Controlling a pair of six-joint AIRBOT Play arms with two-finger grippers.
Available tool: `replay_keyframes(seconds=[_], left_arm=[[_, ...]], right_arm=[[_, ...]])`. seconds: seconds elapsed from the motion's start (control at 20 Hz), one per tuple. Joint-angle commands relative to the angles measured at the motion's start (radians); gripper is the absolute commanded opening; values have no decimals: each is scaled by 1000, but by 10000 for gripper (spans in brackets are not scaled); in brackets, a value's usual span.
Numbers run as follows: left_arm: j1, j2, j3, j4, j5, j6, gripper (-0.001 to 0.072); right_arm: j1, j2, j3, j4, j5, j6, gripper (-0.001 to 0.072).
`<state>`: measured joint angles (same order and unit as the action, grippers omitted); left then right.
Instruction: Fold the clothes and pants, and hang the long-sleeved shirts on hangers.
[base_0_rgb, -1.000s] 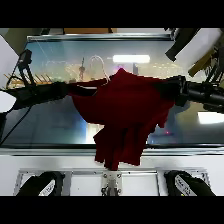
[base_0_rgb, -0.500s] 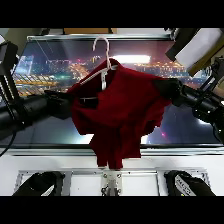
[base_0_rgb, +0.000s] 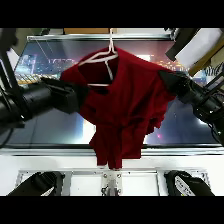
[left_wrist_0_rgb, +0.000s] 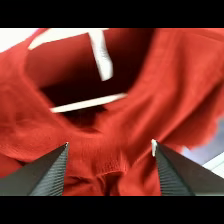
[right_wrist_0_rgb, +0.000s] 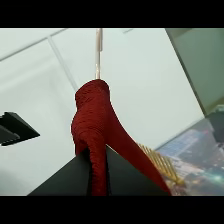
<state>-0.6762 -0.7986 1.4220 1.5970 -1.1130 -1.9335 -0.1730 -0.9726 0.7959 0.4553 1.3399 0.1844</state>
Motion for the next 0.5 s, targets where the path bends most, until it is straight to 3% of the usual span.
replay_keyframes(seconds=[0.0, 0.1, 0.15, 0.45], left_arm=[[60, -37, 83, 8, -43, -1, 406], [92, -37, 75, 8, -41, 1, 78], [107, -33, 60, 8, -37, 11, 22], [156, 34, -101, 4, 30, 11, 22]], right_arm=[[-1, 14, 1, 114, -2, -56, 15], [-31, 23, 18, 132, -26, -59, 15], [-60, 27, 33, 128, -35, -59, 15], [-426, 118, 132, 68, -119, -18, 15]])
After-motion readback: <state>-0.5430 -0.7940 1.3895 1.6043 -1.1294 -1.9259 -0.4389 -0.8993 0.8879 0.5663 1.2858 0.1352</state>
